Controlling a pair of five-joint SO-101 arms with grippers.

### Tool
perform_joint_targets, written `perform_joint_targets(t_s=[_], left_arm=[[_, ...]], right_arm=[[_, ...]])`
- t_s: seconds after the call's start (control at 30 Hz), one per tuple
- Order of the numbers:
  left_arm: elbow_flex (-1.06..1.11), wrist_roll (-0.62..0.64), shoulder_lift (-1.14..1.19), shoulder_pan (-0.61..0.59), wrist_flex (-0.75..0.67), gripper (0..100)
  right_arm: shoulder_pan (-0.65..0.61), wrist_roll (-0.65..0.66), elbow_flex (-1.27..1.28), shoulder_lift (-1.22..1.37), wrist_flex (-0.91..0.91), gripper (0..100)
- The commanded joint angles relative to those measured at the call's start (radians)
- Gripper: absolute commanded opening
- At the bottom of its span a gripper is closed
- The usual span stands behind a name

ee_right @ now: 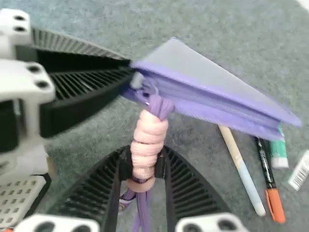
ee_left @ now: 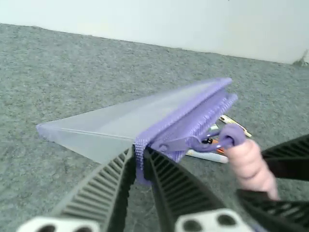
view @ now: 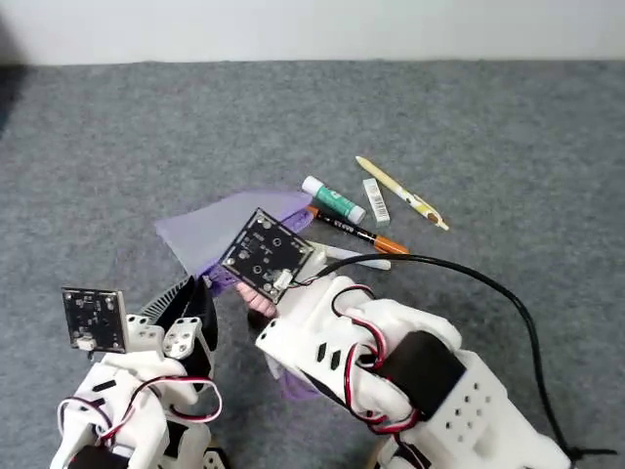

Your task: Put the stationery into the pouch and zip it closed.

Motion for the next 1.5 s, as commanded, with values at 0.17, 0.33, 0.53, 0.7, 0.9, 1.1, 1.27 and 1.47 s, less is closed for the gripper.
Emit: perform_joint_targets(t_s=[0.17,0.33,0.53,0.7,0.9,1.1,1.27,1.47], left_arm=[[-0.004,0.008,-0.002,-0.144,0.04,1],[-0.004,-0.052,-0.002,-0.144,0.037,1],[-0.005,-0.069,-0.002,-0.146,0.048,1],[-0.005,-0.069,-0.002,-0.146,0.048,1],[-0.005,-0.069,-0.002,-0.146,0.048,1],[-0.005,-0.069,-0.002,-0.14,0.046,13],[0.021,-0.071,0.0,-0.137,0.04,24],[0.074,-0.109,0.002,-0.135,0.009,24]], right_arm=[[0.26,0.006,-0.04,-0.044,0.018,0.8],[0.355,0.008,-0.04,-0.044,0.018,0.8],[0.473,0.008,-0.038,-0.036,0.018,0.8],[0.486,0.008,-0.037,-0.044,0.018,0.8],[0.479,0.008,-0.043,-0.045,0.016,0.8],[0.476,0.008,-0.049,-0.045,0.016,0.8],[0.401,0.008,-0.091,-0.045,0.019,0.8],[0.334,0.008,-0.103,-0.045,0.019,0.8]])
